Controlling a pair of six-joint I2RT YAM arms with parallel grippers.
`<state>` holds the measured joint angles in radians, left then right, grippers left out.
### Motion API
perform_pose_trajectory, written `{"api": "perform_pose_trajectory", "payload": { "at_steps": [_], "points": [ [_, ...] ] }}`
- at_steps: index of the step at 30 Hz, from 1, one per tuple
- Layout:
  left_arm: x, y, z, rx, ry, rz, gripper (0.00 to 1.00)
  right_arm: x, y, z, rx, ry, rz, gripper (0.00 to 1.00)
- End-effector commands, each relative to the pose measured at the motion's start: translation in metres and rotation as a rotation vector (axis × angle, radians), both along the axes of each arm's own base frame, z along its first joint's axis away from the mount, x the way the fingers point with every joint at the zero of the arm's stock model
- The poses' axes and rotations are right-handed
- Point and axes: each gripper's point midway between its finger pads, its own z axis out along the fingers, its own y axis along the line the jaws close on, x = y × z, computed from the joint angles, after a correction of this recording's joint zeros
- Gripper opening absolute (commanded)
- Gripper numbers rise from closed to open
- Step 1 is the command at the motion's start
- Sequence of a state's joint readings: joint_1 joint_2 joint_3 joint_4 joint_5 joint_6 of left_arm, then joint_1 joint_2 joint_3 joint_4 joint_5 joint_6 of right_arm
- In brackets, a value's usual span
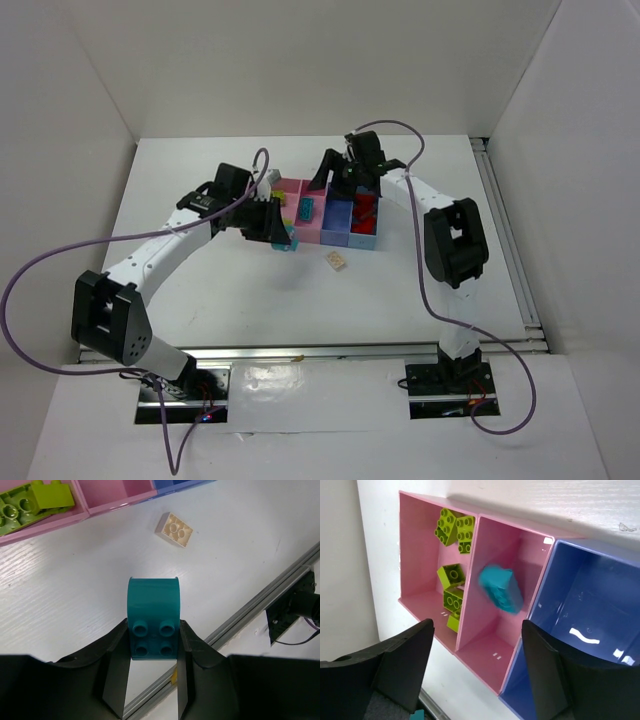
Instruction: Sort the legos into containers by color
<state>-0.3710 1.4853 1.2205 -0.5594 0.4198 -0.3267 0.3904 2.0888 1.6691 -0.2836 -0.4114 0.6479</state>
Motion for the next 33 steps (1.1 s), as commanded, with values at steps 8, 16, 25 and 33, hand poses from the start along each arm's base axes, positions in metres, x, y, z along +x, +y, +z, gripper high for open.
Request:
{"api": "perform_pose_trajectory", "payload": {
  "at_steps": [8,16,25,33],
  "points": [
    [0.03,-0.01,0.046,-0.103,-0.105,-0.04,0.0,-0.048,-0.025,0.068,0.045,-0.116,0.087,0.72],
    [0.028,-0.027,0.062,-0.089,-0.172,-0.245,0.0,-0.109,-0.012,0.069,0.249,0.067,0.225,0.8],
    [0.027,-0.031,0.089,-0.316,-0.1,-0.233,0.0,-0.13,-0.026,0.103,0.31,-0.174,0.219,0.75],
    [0.016,-0.025,0.111,-0.668,0.012,-0.305,0.0,-0.153,-0.021,0.175,0.441,-0.417,0.35,0.87]
  ]
}}
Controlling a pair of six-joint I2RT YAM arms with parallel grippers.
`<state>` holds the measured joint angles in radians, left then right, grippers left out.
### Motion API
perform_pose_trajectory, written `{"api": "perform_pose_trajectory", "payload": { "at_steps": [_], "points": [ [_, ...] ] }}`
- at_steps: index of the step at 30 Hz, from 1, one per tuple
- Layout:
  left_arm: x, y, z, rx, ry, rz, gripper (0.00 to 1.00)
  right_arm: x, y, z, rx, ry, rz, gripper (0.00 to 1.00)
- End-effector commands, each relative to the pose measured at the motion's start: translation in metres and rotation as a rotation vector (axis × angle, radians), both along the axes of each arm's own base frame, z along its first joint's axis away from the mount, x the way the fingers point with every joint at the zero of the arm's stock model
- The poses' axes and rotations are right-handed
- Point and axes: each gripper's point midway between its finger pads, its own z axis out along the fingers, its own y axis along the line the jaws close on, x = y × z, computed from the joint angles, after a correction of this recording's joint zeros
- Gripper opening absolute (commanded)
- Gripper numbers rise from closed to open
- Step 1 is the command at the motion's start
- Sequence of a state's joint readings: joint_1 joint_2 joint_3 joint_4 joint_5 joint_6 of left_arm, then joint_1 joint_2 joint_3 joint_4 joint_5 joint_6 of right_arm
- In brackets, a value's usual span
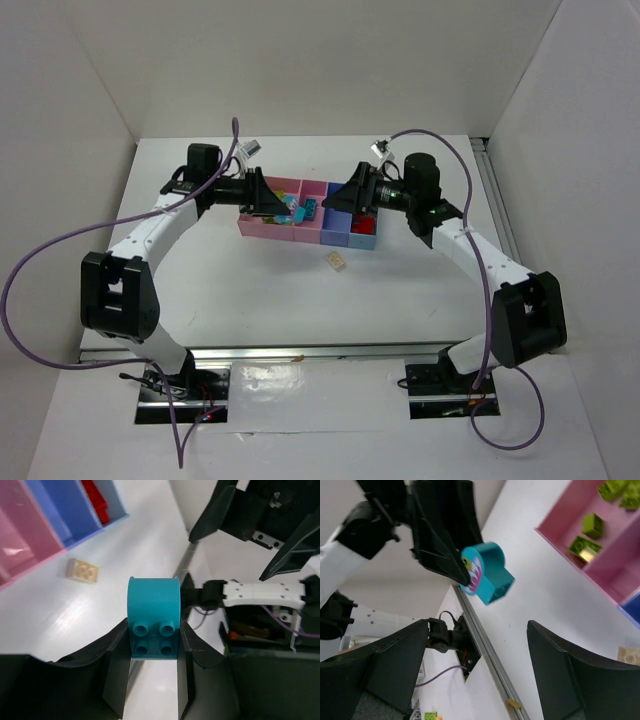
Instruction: Sort the legos into containers by color
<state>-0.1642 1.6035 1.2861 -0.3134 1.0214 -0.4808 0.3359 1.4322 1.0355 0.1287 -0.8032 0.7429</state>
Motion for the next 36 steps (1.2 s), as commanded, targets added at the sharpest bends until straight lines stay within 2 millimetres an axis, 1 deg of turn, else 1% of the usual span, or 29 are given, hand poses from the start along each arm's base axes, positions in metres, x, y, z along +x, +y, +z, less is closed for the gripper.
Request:
{"api": "perform_pose_trajectory", "payload": {
  "at_steps": [1,2,3,4,5,6,7,8,10,12,13,14,15,16,17,19,20,21,22,23,24,25,27,29,31,32,34,35,36],
  "points": [
    [-0.018,-0.018,0.046,-0.185,-0.048,-0.155,0.0,-0.003,0.008,0.047,0.082,-0.181,0.074,0.87],
    [-0.02,-0.018,0.044,-0.198,-0.035,-0.162,0.0,-0.005,0.013,0.047,0.087,-0.185,0.097,0.89],
    [-0.019,-0.019,0.051,-0.215,-0.084,-0.173,0.0,-0.006,0.017,0.047,0.088,-0.182,0.115,0.89],
    [-0.022,-0.019,0.05,-0.229,-0.052,-0.179,0.0,-0.006,0.017,0.047,0.088,-0.182,0.115,0.9],
    [-0.023,-0.019,0.057,-0.237,-0.076,-0.18,0.0,-0.002,0.018,0.049,0.091,-0.191,0.115,0.9],
    [-0.025,-0.019,0.057,-0.246,-0.072,-0.191,0.0,-0.002,0.023,0.042,0.087,-0.173,0.126,0.9],
    [-0.024,-0.02,0.059,-0.257,-0.082,-0.189,0.0,-0.001,0.024,0.042,0.088,-0.172,0.135,0.9],
    [-0.028,-0.02,0.067,-0.269,-0.102,-0.206,0.0,-0.006,0.028,0.042,0.091,-0.171,0.156,0.9],
    [-0.03,-0.02,0.068,-0.278,-0.098,-0.215,0.0,-0.008,0.032,0.045,0.097,-0.184,0.174,0.9],
    [-0.031,-0.019,0.068,-0.28,-0.097,-0.224,0.0,-0.011,0.042,0.046,0.098,-0.193,0.211,0.9],
    [-0.03,-0.02,0.069,-0.282,-0.115,-0.226,0.0,-0.013,0.042,0.046,0.1,-0.193,0.221,0.9],
    [-0.033,-0.019,0.071,-0.285,-0.117,-0.226,0.0,-0.017,0.046,0.047,0.104,-0.202,0.234,0.89],
    [-0.033,-0.019,0.071,-0.289,-0.122,-0.226,0.0,-0.014,0.047,0.045,0.104,-0.204,0.234,0.87],
    [-0.035,-0.019,0.073,-0.293,-0.123,-0.236,0.0,-0.019,0.05,0.048,0.115,-0.21,0.253,0.85],
    [-0.035,-0.019,0.073,-0.293,-0.123,-0.236,0.0,-0.023,0.053,0.045,0.12,-0.196,0.261,0.81],
    [-0.035,-0.019,0.073,-0.293,-0.123,-0.236,0.0,-0.024,0.053,0.042,0.132,-0.187,0.259,0.74],
    [-0.035,-0.019,0.07,-0.293,-0.114,-0.235,0.0,-0.024,0.053,0.049,0.152,-0.203,0.258,0.71],
    [-0.037,-0.019,0.073,-0.293,-0.123,-0.236,0.0,-0.026,0.053,0.047,0.157,-0.196,0.266,0.68],
    [-0.037,-0.019,0.073,-0.293,-0.123,-0.236,0.0,-0.029,0.057,0.045,0.161,-0.183,0.284,0.59],
    [-0.037,-0.019,0.073,-0.293,-0.123,-0.236,0.0,-0.028,0.057,0.048,0.171,-0.195,0.284,0.58],
    [-0.037,-0.019,0.073,-0.293,-0.123,-0.236,0.0,-0.028,0.058,0.044,0.171,-0.175,0.292,0.56],
    [-0.037,-0.019,0.073,-0.293,-0.123,-0.236,0.0,-0.029,0.058,0.04,0.168,-0.164,0.291,0.5],
    [-0.039,-0.018,0.073,-0.295,-0.122,-0.245,0.0,-0.029,0.058,0.04,0.168,-0.164,0.291,0.43],
    [-0.039,-0.018,0.073,-0.295,-0.122,-0.245,0.0,-0.027,0.056,0.031,0.146,-0.129,0.26,0.33],
    [-0.036,-0.019,0.073,-0.29,-0.114,-0.231,0.0,-0.02,0.054,0.015,0.101,-0.102,0.215,0.32],
    [-0.032,-0.015,0.076,-0.289,-0.124,-0.219,0.0,-0.019,0.049,0.01,0.077,-0.075,0.192,0.3],
    [-0.022,-0.012,0.078,-0.284,-0.129,-0.179,0.0,-0.016,0.039,-0.002,0.034,-0.074,0.127,0.29],
    [-0.018,-0.012,0.077,-0.28,-0.116,-0.164,0.0,-0.013,0.033,-0.008,0.012,-0.065,0.095,0.29],
    [-0.015,-0.012,0.079,-0.273,-0.122,-0.15,0.0,-0.015,0.029,-0.017,-0.018,-0.029,0.075,0.29]
  ]
}}
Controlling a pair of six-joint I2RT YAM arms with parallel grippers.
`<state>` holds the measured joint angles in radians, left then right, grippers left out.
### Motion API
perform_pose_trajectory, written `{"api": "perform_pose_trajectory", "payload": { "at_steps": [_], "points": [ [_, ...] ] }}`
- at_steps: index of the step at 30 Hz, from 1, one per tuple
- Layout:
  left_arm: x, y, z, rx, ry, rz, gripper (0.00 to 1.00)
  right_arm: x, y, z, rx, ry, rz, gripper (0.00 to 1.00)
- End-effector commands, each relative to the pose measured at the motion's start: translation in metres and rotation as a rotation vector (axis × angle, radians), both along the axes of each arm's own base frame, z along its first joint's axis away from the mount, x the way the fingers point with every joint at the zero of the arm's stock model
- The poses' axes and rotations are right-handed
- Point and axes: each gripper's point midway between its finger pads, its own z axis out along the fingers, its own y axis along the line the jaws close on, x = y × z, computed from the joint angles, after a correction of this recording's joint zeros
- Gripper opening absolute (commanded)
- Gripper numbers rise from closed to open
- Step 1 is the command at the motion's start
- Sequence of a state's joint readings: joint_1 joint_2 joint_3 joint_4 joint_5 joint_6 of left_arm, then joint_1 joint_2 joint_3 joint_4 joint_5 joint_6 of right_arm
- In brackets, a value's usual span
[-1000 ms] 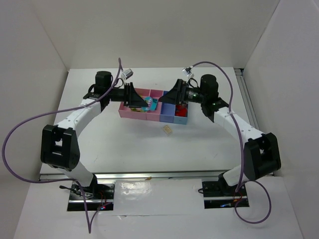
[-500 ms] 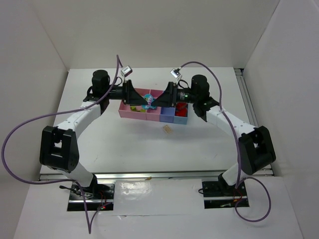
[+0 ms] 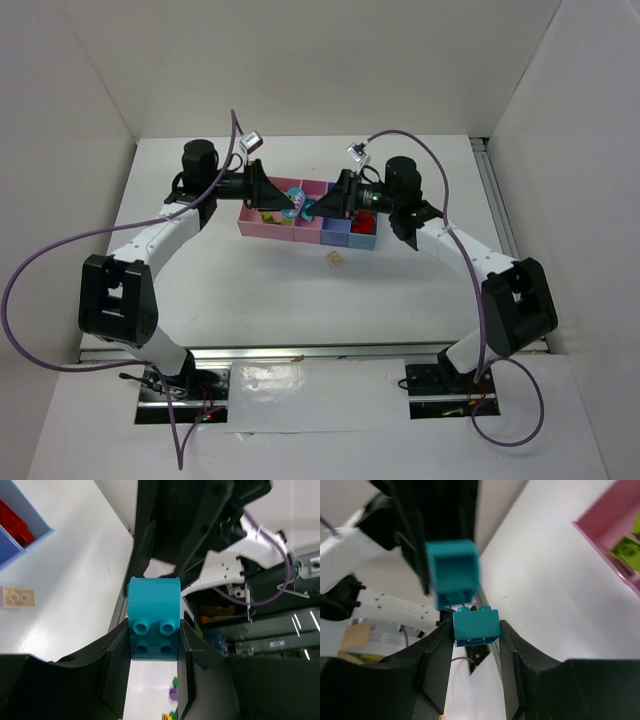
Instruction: Sort the legos into containers by color
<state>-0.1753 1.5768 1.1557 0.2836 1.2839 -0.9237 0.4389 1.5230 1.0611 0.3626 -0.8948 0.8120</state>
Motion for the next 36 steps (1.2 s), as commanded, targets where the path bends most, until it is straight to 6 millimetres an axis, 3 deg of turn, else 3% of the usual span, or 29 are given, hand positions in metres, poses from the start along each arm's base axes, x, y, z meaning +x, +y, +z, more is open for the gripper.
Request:
{"api": "perform_pose_trajectory", "payload": {
  "at_steps": [1,6,7,9,10,12,14,15,16,17,18,20,21,26,30,31,33,34,36],
  "points": [
    [0.019,0.005,0.031,0.003,-0.13,0.064,0.0,0.007,-0.023,-0.041,-0.147,0.044,-0.147,0.29],
    [0.047,0.001,0.011,0.068,-0.089,0.133,0.0,0.012,-0.049,-0.061,-0.283,0.08,-0.294,0.29],
    [0.063,-0.004,0.003,0.1,-0.101,0.157,0.0,0.02,-0.057,-0.063,-0.314,0.067,-0.363,0.29],
    [0.065,-0.016,-0.02,0.21,-0.018,0.181,0.0,0.021,-0.071,-0.063,-0.356,0.078,-0.443,0.29],
    [0.085,-0.017,-0.018,0.291,-0.094,0.265,0.0,0.023,-0.078,-0.064,-0.379,0.069,-0.481,0.29],
    [0.092,-0.033,-0.041,0.394,-0.068,0.285,0.0,0.029,-0.097,-0.06,-0.427,0.065,-0.593,0.29],
    [0.106,-0.033,-0.051,0.489,-0.053,0.354,0.0,0.035,-0.113,-0.056,-0.462,0.055,-0.691,0.29],
    [0.111,-0.039,-0.069,0.537,-0.023,0.359,0.0,0.033,-0.12,-0.061,-0.492,0.071,-0.713,0.29],
    [0.115,-0.038,-0.077,0.579,-0.02,0.378,0.0,0.034,-0.126,-0.052,-0.488,0.06,-0.744,0.29],
    [0.127,-0.03,-0.08,0.639,-0.027,0.434,0.0,0.036,-0.131,-0.049,-0.491,0.051,-0.773,0.29],
    [0.13,-0.033,-0.094,0.675,-0.011,0.438,0.0,0.033,-0.133,-0.047,-0.496,0.043,-0.771,0.29],
    [0.14,-0.031,-0.103,0.728,-0.023,0.475,0.0,0.031,-0.136,-0.046,-0.506,0.036,-0.778,0.3],
    [0.139,-0.035,-0.119,0.761,0.003,0.462,0.0,0.031,-0.136,-0.046,-0.506,0.036,-0.778,0.3],
    [0.146,-0.032,-0.143,0.834,0.036,0.491,0.01,0.029,-0.137,-0.045,-0.506,0.036,-0.778,0.32],
    [0.144,-0.033,-0.156,0.866,0.051,0.487,0.29,0.031,-0.138,-0.048,-0.51,0.046,-0.776,0.32],
    [0.142,-0.032,-0.157,0.872,0.059,0.483,0.57,0.032,-0.138,-0.052,-0.518,0.053,-0.774,0.32],
    [0.142,-0.032,-0.15,0.864,0.049,0.488,0.73,0.033,-0.134,-0.053,-0.519,0.051,-0.751,0.32],
    [0.142,-0.032,-0.15,0.864,0.049,0.488,0.86,0.037,-0.133,-0.052,-0.521,0.041,-0.749,0.32],
    [0.141,-0.031,-0.138,0.852,0.023,0.492,0.89,0.037,-0.129,-0.05,-0.52,0.032,-0.728,0.32]
  ]
}}
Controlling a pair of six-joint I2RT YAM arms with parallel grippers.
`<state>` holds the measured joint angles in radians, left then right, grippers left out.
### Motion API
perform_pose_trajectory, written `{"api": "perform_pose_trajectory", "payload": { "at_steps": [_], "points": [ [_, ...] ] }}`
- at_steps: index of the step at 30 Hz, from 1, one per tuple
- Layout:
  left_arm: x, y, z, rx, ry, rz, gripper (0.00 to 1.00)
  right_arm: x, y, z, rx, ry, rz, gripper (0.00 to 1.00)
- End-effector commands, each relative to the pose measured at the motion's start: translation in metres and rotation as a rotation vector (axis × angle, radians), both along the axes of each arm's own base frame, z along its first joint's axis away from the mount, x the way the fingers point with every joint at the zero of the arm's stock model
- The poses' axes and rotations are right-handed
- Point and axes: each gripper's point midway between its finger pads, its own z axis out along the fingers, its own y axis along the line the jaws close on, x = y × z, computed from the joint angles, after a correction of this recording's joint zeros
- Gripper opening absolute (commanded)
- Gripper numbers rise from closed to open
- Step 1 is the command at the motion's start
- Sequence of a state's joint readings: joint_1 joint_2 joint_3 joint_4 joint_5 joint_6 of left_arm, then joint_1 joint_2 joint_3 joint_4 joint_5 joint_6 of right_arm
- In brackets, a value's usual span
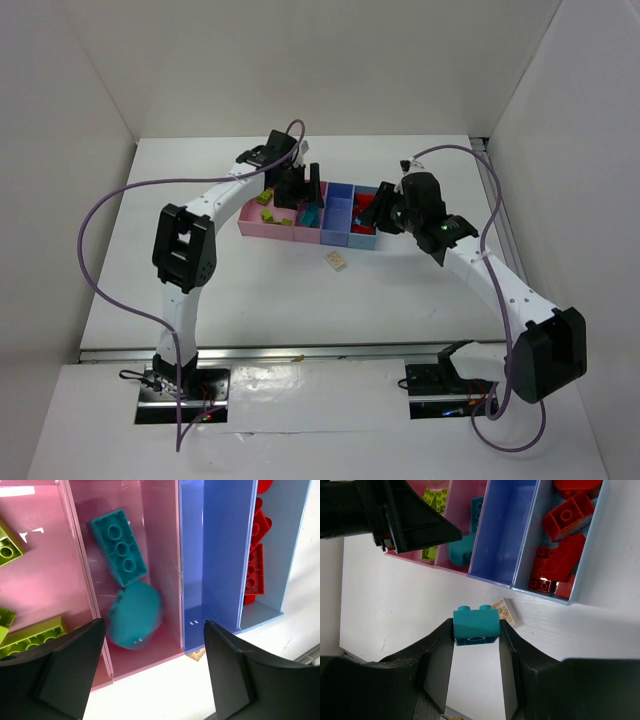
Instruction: Sort the legos into containers by color
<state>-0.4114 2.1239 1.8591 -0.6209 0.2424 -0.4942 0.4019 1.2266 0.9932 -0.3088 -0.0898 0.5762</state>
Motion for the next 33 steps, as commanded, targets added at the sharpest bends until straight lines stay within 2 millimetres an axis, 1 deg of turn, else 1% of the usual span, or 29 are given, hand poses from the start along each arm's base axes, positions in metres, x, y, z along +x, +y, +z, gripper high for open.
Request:
{"api": "perform_pose_trajectory", "payload": {
  "at_steps": [1,3,4,6,7,8,9,10,11,12,13,14,15,16,17,18,19,20,21,22,23,24,25,26,27,29,30,32,33],
  "points": [
    [0.004,-0.003,0.046,-0.025,-0.105,-0.023,0.91,0.014,0.004,0.016,-0.005,-0.043,0.02,0.32],
    [0.001,-0.001,0.068,-0.034,-0.126,-0.023,0.91,0.022,0.011,0.017,0.003,-0.04,0.035,0.32],
    [0.001,0.003,0.086,-0.028,-0.164,-0.017,0.91,0.027,0.013,0.018,-0.002,-0.048,0.04,0.32],
    [0.002,0.016,0.107,0.01,-0.215,0.03,0.91,0.035,0.021,0.017,0.01,-0.042,0.064,0.32],
    [-0.001,0.021,0.117,0.021,-0.236,0.047,0.91,0.041,0.028,0.026,0.009,-0.062,0.078,0.32],
    [-0.002,0.033,0.124,0.03,-0.24,0.086,0.91,0.048,0.04,0.019,0.005,-0.052,0.098,0.32],
    [-0.008,0.046,0.139,0.031,-0.264,0.131,0.91,0.052,0.046,0.016,-0.008,-0.053,0.117,0.32],
    [-0.008,0.062,0.144,0.032,-0.272,0.162,0.91,0.061,0.053,0.026,-0.013,-0.081,0.12,0.33],
    [-0.012,0.071,0.15,0.021,-0.274,0.189,0.91,0.068,0.062,0.014,-0.02,-0.062,0.131,0.34],
    [-0.023,0.08,0.157,0.005,-0.274,0.205,0.91,0.079,0.066,0.022,-0.019,-0.091,0.136,0.35],
    [-0.024,0.094,0.16,0.006,-0.278,0.234,0.91,0.082,0.073,0.019,-0.021,-0.084,0.145,0.35],
    [-0.029,0.1,0.162,0.007,-0.281,0.244,0.91,0.088,0.082,0.007,-0.026,-0.07,0.156,0.35],
    [-0.032,0.107,0.164,0.011,-0.284,0.269,0.91,0.095,0.085,0.007,-0.03,-0.085,0.161,0.35],
    [-0.04,0.121,0.167,0.024,-0.296,0.3,0.91,0.101,0.096,-0.001,-0.035,-0.073,0.176,0.35],
    [-0.045,0.126,0.169,0.03,-0.301,0.32,0.91,0.103,0.104,-0.002,-0.032,-0.08,0.188,0.35],
    [-0.047,0.138,0.161,0.054,-0.3,0.365,0.91,0.108,0.107,-0.005,-0.03,-0.083,0.188,0.35],
    [-0.05,0.144,0.165,0.055,-0.316,0.382,0.91,0.111,0.112,-0.009,-0.038,-0.079,0.186,0.36],
    [-0.057,0.156,0.178,0.043,-0.353,0.409,0.91,0.117,0.116,-0.006,-0.034,-0.089,0.186,0.37],
    [-0.06,0.161,0.181,0.032,-0.362,0.43,0.89,0.12,0.122,-0.02,-0.051,-0.07,0.187,0.39],
    [-0.064,0.166,0.177,0.029,-0.357,0.435,0.89,0.123,0.124,-0.023,-0.053,-0.066,0.188,0.41],
    [-0.066,0.167,0.18,0.013,-0.37,0.435,0.89,0.131,0.126,-0.017,-0.052,-0.085,0.174,0.43],
    [-0.068,0.173,0.181,0.006,-0.372,0.444,0.89,0.134,0.132,-0.027,-0.065,-0.073,0.173,0.47],
    [-0.069,0.177,0.185,0.004,-0.382,0.454,0.89,0.137,0.131,-0.031,-0.077,-0.063,0.163,0.55],
    [-0.074,0.174,0.185,-0.011,-0.377,0.438,0.89,0.144,0.133,-0.023,-0.077,-0.075,0.154,0.75],
    [-0.074,0.177,0.18,-0.01,-0.364,0.444,0.89,0.146,0.134,-0.025,-0.082,-0.066,0.154,0.82],
    [-0.076,0.18,0.18,-0.009,-0.366,0.44,0.89,0.146,0.134,-0.026,-0.107,-0.053,0.137,0.89],
    [-0.076,0.18,0.18,-0.009,-0.366,0.44,0.89,0.148,0.13,-0.021,-0.12,-0.07,0.121,0.89],
    [-0.079,0.18,0.18,-0.01,-0.367,0.44,0.89,0.135,0.125,-0.002,-0.154,-0.105,0.109,0.89],
    [-0.082,0.181,0.18,-0.011,-0.37,0.44,0.89,0.128,0.114,-0.009,-0.203,-0.104,0.077,0.87]
  ]
}}
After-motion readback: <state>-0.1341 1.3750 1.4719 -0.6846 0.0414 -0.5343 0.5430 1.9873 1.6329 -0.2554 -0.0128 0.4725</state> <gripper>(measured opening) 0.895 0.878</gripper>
